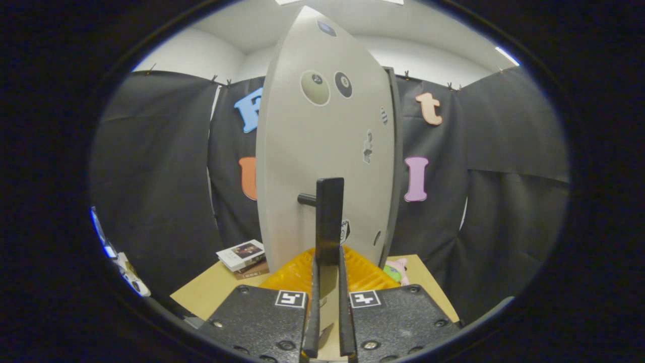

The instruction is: Open the shoe cabinet door, grab the shoes and put them into the shoe cabinet, then close the shoe cabinet door.

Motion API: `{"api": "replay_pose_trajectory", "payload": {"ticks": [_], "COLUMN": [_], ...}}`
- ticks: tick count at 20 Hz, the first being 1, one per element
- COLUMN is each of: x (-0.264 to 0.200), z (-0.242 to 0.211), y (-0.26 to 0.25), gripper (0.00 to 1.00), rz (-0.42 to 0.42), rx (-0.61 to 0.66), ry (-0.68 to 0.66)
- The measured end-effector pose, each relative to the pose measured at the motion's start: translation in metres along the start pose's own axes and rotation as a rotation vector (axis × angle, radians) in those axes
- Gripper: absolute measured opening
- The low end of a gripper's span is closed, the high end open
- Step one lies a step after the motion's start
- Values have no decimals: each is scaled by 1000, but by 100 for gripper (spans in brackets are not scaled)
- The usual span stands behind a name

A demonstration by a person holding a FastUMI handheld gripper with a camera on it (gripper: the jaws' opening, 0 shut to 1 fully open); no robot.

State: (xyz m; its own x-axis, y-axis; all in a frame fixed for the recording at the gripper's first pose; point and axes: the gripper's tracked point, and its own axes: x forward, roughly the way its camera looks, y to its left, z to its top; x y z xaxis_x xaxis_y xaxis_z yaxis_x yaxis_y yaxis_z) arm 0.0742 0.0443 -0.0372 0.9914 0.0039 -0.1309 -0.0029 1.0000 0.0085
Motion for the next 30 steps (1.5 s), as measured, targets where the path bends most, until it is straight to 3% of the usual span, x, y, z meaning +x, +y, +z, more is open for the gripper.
{"api": "replay_pose_trajectory", "payload": {"ticks": [5,11,16,20,21,27,30], "x": [-22,-26,-26,-56,-69,-119,-117], "z": [0,-4,-8,-13,-18,-82,-121], "y": [-73,-148,-153,-159,-162,-108,-68], "gripper": [7,4,4,9,13,71,89], "rz": [-55,-124,-58,-93,-109,-84,-54], "rx": [0,22,73,27,22,26,-1], "ry": [-12,-21,-15,-24,-16,82,127]}}
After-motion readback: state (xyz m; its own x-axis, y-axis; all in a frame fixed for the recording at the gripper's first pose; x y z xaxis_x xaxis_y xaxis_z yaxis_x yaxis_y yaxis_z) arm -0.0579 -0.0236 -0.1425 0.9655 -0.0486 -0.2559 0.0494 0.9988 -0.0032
